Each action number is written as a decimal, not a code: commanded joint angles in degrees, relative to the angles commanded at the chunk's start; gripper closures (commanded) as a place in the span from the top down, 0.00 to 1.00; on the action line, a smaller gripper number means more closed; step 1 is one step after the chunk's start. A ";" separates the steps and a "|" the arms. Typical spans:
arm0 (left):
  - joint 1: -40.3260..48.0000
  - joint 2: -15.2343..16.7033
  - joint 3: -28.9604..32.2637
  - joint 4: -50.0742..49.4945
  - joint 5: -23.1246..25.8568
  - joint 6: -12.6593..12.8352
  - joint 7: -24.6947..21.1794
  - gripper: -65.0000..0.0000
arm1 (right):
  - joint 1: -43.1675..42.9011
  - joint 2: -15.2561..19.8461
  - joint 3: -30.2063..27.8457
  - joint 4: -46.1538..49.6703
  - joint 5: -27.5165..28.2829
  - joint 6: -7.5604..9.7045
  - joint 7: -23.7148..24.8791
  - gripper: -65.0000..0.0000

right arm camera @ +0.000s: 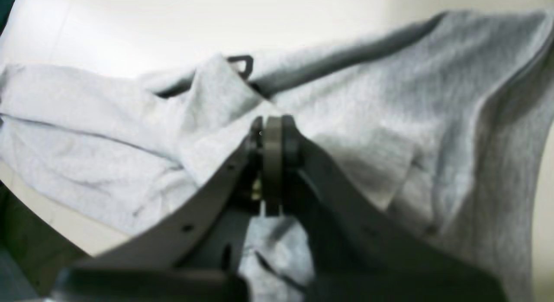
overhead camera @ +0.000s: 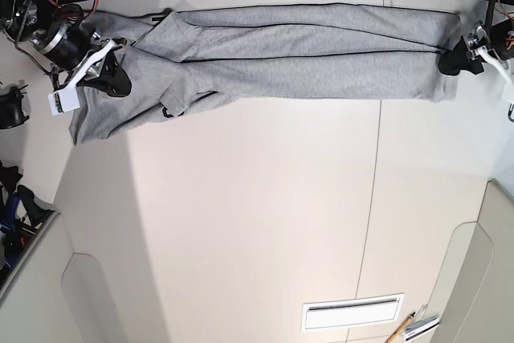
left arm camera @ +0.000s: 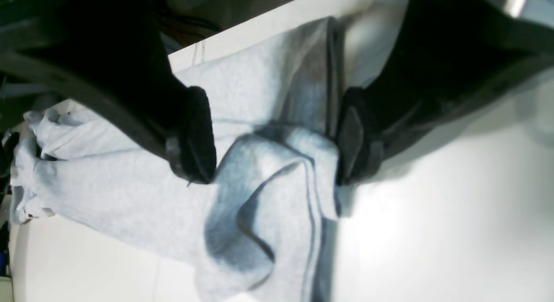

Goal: Fold the T-shirt properly
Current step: 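Smooth the long folded strip and release both grippers, then grasp the strip end with the left gripper, fold toward right gripper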

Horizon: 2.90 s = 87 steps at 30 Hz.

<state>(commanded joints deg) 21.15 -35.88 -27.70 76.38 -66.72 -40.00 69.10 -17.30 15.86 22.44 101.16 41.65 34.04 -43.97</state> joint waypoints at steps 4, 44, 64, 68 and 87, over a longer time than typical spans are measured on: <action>-0.02 0.00 2.71 0.00 1.33 0.00 -3.43 0.12 | 2.23 0.00 4.79 0.02 3.04 0.04 -2.58 0.00; 3.15 1.84 -0.37 42.88 3.52 0.00 1.79 0.00 | 3.28 0.00 16.13 0.02 5.70 0.07 -6.01 0.00; -1.29 16.02 28.68 38.14 15.13 0.00 -8.55 0.67 | 3.28 0.02 16.13 0.02 5.33 0.00 -8.17 0.38; -1.33 16.02 30.10 38.14 14.45 0.00 -10.67 0.69 | 2.19 0.92 16.09 -0.04 5.79 0.00 -9.03 0.66; -3.54 16.04 26.93 41.11 10.86 0.00 -9.73 0.69 | 3.76 -2.60 3.98 -13.66 5.29 0.48 -5.92 0.66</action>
<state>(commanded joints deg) 17.61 -19.84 -0.78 117.49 -55.86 -40.00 59.37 -13.54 13.26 26.41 87.50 46.94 34.52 -49.89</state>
